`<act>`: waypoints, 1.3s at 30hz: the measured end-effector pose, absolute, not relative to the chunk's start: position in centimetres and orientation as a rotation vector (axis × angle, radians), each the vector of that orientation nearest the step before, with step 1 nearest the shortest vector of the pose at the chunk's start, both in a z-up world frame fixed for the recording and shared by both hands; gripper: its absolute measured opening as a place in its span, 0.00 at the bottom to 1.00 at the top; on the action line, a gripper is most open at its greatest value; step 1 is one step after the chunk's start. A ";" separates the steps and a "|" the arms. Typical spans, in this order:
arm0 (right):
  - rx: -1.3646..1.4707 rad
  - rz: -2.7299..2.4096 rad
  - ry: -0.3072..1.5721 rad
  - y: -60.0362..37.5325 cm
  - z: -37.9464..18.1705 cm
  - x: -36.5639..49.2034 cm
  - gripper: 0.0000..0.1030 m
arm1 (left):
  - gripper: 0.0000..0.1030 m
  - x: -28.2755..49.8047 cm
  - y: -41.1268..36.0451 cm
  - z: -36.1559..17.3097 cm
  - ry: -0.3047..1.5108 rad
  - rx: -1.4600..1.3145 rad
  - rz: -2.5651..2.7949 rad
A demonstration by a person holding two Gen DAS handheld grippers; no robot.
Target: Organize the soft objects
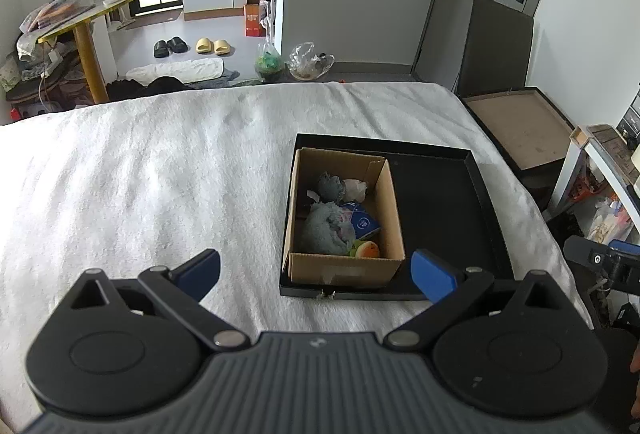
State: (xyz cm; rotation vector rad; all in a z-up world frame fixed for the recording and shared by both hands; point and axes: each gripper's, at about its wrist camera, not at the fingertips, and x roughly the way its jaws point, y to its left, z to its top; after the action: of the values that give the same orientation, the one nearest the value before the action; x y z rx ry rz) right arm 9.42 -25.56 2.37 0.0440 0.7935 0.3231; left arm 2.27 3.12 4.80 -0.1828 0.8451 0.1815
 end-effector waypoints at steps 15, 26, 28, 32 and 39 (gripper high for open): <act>0.017 0.320 0.739 -26.6 4.4 5.4 1.00 | 0.98 -2.5 2.0 6.9 0.782 -0.170 0.191; 0.001 0.332 0.719 -27.2 5.6 2.7 1.00 | 0.98 -5.5 1.2 7.3 0.755 -0.150 0.187; -0.006 0.334 0.710 -27.2 5.9 2.5 1.00 | 0.98 -5.7 1.2 7.5 0.747 -0.149 0.186; -0.009 0.338 0.691 -27.1 6.6 2.0 1.00 | 0.98 -6.1 1.1 8.1 0.733 -0.144 0.189; -0.010 0.338 0.687 -27.0 6.7 1.4 1.00 | 0.98 -6.8 1.0 8.6 0.718 -0.137 0.185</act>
State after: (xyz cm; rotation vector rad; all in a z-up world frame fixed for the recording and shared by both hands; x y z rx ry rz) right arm 1.39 -26.97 6.67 -0.0105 0.6872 0.3383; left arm -6.83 1.05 8.60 -0.1366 0.7176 0.1848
